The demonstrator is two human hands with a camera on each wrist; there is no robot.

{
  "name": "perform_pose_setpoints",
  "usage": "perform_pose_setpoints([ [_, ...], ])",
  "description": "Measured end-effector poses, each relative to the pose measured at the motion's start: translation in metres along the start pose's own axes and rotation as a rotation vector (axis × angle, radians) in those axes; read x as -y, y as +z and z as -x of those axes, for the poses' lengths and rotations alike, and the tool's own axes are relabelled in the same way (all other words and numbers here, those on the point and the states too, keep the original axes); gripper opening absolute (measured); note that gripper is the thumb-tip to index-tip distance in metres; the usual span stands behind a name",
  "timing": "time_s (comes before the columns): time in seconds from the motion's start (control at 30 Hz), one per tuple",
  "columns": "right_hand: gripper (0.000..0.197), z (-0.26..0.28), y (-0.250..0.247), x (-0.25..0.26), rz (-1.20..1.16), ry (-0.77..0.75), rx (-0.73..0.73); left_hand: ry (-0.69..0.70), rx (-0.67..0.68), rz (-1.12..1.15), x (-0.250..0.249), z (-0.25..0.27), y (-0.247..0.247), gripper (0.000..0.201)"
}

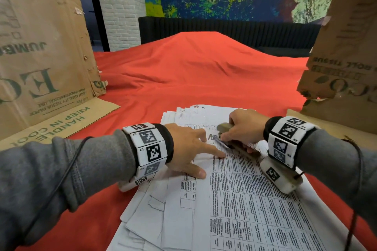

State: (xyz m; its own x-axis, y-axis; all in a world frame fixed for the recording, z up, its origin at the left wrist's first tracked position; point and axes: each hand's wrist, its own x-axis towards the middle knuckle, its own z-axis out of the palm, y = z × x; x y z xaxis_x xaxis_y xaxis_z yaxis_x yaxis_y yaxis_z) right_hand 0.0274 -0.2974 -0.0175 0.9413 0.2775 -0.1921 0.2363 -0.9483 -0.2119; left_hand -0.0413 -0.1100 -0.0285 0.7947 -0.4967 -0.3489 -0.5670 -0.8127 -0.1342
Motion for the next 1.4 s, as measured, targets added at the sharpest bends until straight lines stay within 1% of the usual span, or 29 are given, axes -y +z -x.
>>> perform_pose_setpoints([
  [0.07, 0.032, 0.003, 0.003, 0.004, 0.050, 0.006, 0.021, -0.016, -0.013, 0.008, -0.001, 0.002, 0.001, 0.069],
  [0.17, 0.028, 0.003, 0.004, 0.009, 0.062, 0.022, 0.020, -0.026, -0.017, 0.038, -0.001, 0.003, 0.002, 0.068],
  [0.33, 0.029, 0.001, 0.006, 0.015, 0.062, 0.030, 0.013, -0.034, 0.068, 0.111, 0.000, 0.009, 0.003, 0.070],
  [0.47, 0.027, -0.006, 0.013, 0.020, 0.097, 0.042, 0.001, -0.042, 0.078, 0.103, -0.001, 0.010, 0.006, 0.068],
  [0.57, 0.033, -0.011, 0.017, 0.024, 0.164, 0.031, -0.009, -0.036, 0.087, 0.080, 0.001, 0.009, 0.006, 0.069],
  [0.73, 0.035, -0.019, 0.018, 0.027, 0.186, 0.040, -0.018, -0.022, 0.087, 0.076, 0.001, 0.008, 0.010, 0.069],
  [0.87, 0.038, -0.034, 0.016, 0.034, 0.144, 0.037, -0.043, -0.025, 0.093, 0.084, 0.001, 0.009, 0.011, 0.069],
  [1.0, 0.035, -0.039, 0.010, 0.039, 0.074, 0.073, -0.077, -0.033, 0.084, 0.095, 0.002, 0.010, 0.011, 0.069],
  [1.07, 0.036, -0.035, 0.007, 0.037, 0.095, 0.045, -0.056, -0.038, 0.064, 0.100, 0.002, 0.010, 0.013, 0.069],
  [1.17, 0.037, -0.021, 0.005, 0.030, 0.065, 0.021, -0.015, -0.049, 0.029, 0.088, 0.004, 0.010, 0.014, 0.067],
  [1.27, 0.037, -0.008, 0.008, 0.027, 0.121, 0.009, 0.045, -0.060, 0.008, 0.078, 0.003, 0.010, 0.014, 0.066],
  [1.4, 0.036, -0.003, 0.011, 0.032, 0.100, -0.006, 0.047, -0.064, 0.022, 0.052, 0.002, 0.009, 0.013, 0.066],
])
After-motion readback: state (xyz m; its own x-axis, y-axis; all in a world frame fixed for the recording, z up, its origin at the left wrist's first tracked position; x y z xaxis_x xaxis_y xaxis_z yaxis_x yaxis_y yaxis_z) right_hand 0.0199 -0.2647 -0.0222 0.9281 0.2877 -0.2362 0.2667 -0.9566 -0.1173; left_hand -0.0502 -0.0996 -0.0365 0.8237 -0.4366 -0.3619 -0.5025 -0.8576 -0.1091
